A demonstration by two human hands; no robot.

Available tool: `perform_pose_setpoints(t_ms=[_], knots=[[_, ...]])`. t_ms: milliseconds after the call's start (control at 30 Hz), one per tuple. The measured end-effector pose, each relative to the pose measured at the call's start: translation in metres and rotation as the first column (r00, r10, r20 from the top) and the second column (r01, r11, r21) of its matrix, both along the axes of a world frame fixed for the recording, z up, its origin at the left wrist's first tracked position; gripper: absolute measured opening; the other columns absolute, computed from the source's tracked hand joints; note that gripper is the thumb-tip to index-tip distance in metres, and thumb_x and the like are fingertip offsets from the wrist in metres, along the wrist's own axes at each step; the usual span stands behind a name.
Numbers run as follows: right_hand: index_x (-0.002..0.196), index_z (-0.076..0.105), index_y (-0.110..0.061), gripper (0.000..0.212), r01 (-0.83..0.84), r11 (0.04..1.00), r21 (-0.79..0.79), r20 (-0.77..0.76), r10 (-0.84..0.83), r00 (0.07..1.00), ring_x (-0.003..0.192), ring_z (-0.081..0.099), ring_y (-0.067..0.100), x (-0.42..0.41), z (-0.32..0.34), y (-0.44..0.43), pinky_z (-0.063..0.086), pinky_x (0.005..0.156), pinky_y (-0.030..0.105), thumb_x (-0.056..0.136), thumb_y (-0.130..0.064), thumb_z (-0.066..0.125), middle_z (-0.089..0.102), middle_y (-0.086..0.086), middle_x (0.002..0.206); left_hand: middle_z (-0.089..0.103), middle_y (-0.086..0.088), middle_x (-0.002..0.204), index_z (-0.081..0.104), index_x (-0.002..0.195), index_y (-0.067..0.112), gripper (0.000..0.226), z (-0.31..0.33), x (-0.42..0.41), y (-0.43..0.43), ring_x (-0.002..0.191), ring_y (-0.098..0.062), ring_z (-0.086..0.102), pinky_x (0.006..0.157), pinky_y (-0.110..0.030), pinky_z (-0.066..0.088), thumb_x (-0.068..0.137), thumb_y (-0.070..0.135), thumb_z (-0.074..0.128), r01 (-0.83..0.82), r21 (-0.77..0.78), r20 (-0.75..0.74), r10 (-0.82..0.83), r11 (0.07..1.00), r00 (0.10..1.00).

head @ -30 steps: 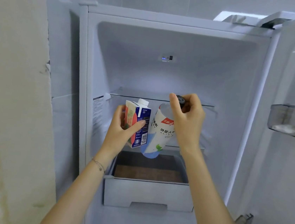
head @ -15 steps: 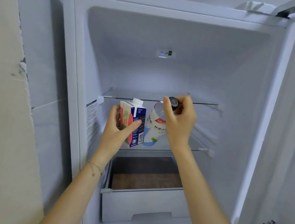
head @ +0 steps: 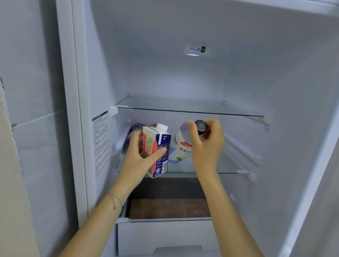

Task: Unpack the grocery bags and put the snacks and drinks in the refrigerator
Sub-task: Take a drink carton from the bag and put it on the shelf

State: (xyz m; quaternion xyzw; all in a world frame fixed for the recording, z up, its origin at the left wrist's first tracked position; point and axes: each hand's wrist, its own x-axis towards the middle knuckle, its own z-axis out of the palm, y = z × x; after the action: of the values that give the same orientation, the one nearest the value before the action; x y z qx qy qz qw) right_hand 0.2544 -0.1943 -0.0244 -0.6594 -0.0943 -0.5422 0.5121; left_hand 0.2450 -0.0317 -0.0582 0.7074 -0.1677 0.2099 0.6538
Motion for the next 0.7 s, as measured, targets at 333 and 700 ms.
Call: perform_pose_setpoints(t_ms=[333, 700], knots=[[0.089, 0.048, -0.023, 0.027, 0.003, 0.989, -0.149, -0.300, -0.048, 0.953, 0.081, 0.053, 0.012, 0.031, -0.041, -0.001, 0.038, 0.064, 0.012, 0.084, -0.038, 0.071, 0.057, -0.005, 0.087, 0.055, 0.001, 0.130, 0.036, 0.139, 0.023, 0.067, -0.008, 0.017, -0.005, 0.111, -0.014, 0.059, 0.083, -0.026, 0.055, 0.083, 0.022, 0.073, -0.011, -0.040, -0.022, 0.010, 0.999, 1.000], [0.104, 0.051, -0.013, 0.029, -0.142, 0.949, -0.282, -0.606, -0.061, 0.793, 0.099, 0.062, 0.019, 0.081, -0.064, -0.001, 0.040, 0.064, 0.011, 0.086, -0.023, 0.071, 0.062, 0.007, 0.114, 0.058, 0.008, 0.118, 0.039, 0.132, 0.023, 0.060, -0.007, 0.030, -0.013, 0.103, -0.009, 0.061, 0.076, -0.020, 0.056, 0.083, 0.022, 0.074, -0.066, -0.067, -0.016, 0.065, 0.996, 0.998]])
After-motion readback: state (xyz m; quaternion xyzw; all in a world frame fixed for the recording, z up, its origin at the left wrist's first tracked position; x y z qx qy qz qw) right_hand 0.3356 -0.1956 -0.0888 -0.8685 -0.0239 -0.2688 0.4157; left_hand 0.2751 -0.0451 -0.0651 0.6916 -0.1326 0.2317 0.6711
